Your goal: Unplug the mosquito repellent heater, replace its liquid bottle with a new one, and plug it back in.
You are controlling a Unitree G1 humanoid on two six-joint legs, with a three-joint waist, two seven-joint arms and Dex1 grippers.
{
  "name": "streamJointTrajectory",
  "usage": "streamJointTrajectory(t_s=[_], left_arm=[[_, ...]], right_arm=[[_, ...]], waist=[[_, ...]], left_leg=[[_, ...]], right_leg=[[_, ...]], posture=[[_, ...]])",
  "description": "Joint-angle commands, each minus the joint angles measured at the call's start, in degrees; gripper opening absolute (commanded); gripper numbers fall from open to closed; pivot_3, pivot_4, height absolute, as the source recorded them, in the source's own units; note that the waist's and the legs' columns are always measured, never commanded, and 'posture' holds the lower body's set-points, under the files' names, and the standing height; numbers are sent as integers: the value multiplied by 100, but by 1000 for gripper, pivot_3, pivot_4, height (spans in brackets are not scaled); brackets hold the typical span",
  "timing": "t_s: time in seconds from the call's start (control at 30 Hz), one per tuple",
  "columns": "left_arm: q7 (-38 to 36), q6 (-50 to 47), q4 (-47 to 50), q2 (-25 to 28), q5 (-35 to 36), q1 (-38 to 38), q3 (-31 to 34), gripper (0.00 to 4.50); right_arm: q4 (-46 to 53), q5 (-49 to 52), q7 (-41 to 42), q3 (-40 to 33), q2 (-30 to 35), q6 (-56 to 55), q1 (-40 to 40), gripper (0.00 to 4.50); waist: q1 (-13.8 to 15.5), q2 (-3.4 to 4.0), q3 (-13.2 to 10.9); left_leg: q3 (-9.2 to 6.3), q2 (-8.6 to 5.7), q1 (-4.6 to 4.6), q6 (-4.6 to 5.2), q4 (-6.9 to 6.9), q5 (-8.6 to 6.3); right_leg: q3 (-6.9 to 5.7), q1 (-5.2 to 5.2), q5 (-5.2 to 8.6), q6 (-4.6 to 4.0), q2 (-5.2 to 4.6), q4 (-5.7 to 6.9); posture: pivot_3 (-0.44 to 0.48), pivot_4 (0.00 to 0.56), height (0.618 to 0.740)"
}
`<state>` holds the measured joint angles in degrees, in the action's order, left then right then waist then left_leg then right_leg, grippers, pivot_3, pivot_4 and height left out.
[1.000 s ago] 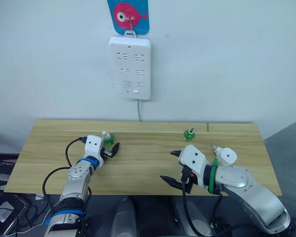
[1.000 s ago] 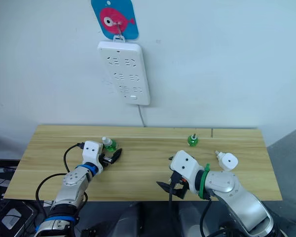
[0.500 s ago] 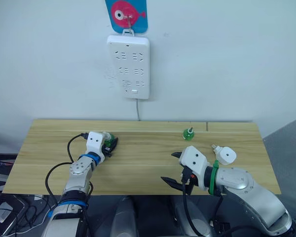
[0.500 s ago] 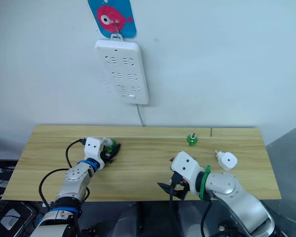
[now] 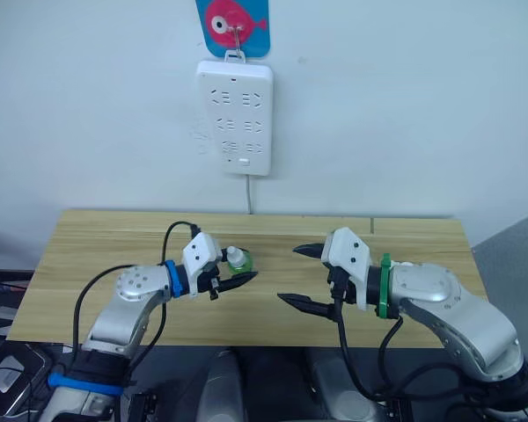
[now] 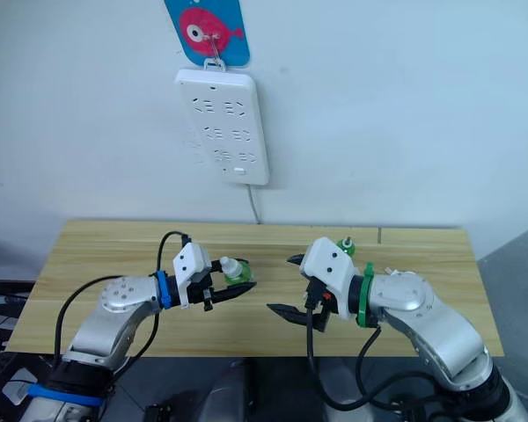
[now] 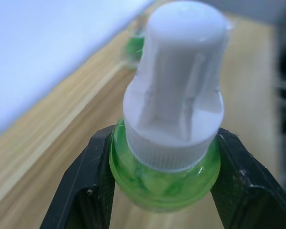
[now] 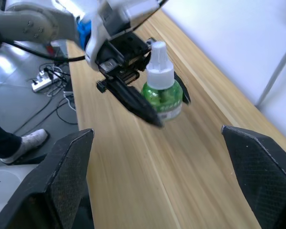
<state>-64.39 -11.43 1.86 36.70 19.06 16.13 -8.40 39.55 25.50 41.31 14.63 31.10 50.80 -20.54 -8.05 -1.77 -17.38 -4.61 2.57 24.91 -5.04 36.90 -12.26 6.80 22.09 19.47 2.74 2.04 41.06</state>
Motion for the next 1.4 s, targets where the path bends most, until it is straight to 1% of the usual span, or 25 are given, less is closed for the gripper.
streamJointTrajectory(t_s=[0.03, 0.13, 0.27, 0.5, 0.6, 0.83, 0.87, 1.0, 1.13, 1.17, 1.23, 1.33, 1.37, 1.4], left_arm=[[-688, -464, 490, 248, 248, 471, -251, 2241], [-861, -656, 531, 251, 212, 835, -405, 2241], [-942, -733, 588, 152, 188, 1097, -486, 2241], [-974, -758, 629, 99, 178, 1205, -496, 2241], [-941, -757, 631, 77, 188, 1186, -457, 2241], [-837, -800, 663, -3, 252, 1143, -362, 2241], [-845, -782, 661, 5, 242, 1122, -353, 2241], [-632, -954, 676, -135, 467, 1041, -126, 2241], [-728, -1084, 625, -207, 870, 955, 134, 2241], [-742, -1100, 580, -188, 879, 970, 150, 2241], [-892, -1095, 516, -91, 870, 969, 139, 2953], [-913, -862, 366, -10, 671, 983, 111, 3757], [-970, -1069, 318, 36, 823, 1023, 171, 4076], [-1030, -1333, 291, 74, 1014, 1070, 228, 4113]], right_arm=[[-37, 530, 106, -177, -193, 303, -504, 4500], [-217, 801, 44, -199, -366, 555, -765, 4500], [-493, 1057, -94, -214, -655, 775, -959, 4500], [-972, 840, -169, 35, -832, 501, -1151, 4500], [-1083, 736, -125, 158, -845, 330, -1181, 3858], [-1317, 501, -66, 255, -962, -110, -1250, 1306], [-1340, 474, -48, 260, -968, -160, -1253, 1141], [-1403, 395, 61, 285, -940, -359, -1255, 1153], [-1408, 356, 164, 269, -914, -503, -1227, 1153], [-1421, 354, 179, 255, -917, -534, -1222, 1153], [-1422, 379, 213, 202, -908, -581, -1208, 1153], [-1431, 461, 289, 75, -873, -604, -1204, 1153], [-1438, 599, 324, -73, -880, -548, -1218, 1153], [-1451, 734, 352, -206, -895, -482, -1235, 1153]], waist=[[-18, -1, 15], [-30, 1, 97], [-52, -3, 141], [-118, 0, 195], [-138, 1, 246], [-145, 5, 403], [-146, 3, 441], [-150, 6, 552], [-155, 4, 634], [-156, 4, 646], [-159, 6, 677], [-174, 8, 737], [-175, 9, 762], [-176, 8, 789]], left_leg=[[0, 0, 1, 0, 0, 0], [-4, 0, 0, 0, -7, 1], [-6, 1, 6, -4, -9, 3], [-9, 1, 10, -16, -2, 10], [-10, 1, 11, -18, -3, 12], [-14, -2, 11, -20, -1, 13], [-15, -2, 11, -20, -1, 13], [-15, -2, 10, -19, 1, 13], [-17, -3, 8, -7, 5, 8], [-17, -4, 6, -7, 5, 8], [-19, -4, 6, -7, 7, 8], [-20, -8, 3, -6, 7, 9], [-20, -8, 1, -6, 6, 8], [-22, -8, 1, -5, 6, 9]], right_leg=[[-2, 2, 0, 0, 1, 0], [-13, 4, -15, -26, 1, 0], [-17, 11, -17, -29, 0, 1], [-20, 13, -17, -30, -10, 5], [-20, 13, -17, -30, -10, 6], [-24, 13, -17, -30, -9, 13], [-25, 13, -17, -30, -9, 13], [-25, 11, -17, -30, -8, 14], [-25, 9, -17, -30, -7, 19], [-26, 7, -17, -30, -7, 20], [-27, 6, -17, -30, -6, 22], [-28, 6, -18, -31, -4, 26], [-28, 5, -18, -31, -4, 26], [-28, 4, -18, -31, -4, 26]], posture=[[-220, 181, 704], [-216, 160, 704], [-214, 145, 704], [-200, 125, 704], [-187, 119, 704], [-168, 96, 704], [-166, 90, 704], [-164, 74, 704], [-166, 67, 704], [-167, 64, 704], [-168, 62, 704], [-166, 50, 704], [-165, 47, 704], [-165, 47, 704]])
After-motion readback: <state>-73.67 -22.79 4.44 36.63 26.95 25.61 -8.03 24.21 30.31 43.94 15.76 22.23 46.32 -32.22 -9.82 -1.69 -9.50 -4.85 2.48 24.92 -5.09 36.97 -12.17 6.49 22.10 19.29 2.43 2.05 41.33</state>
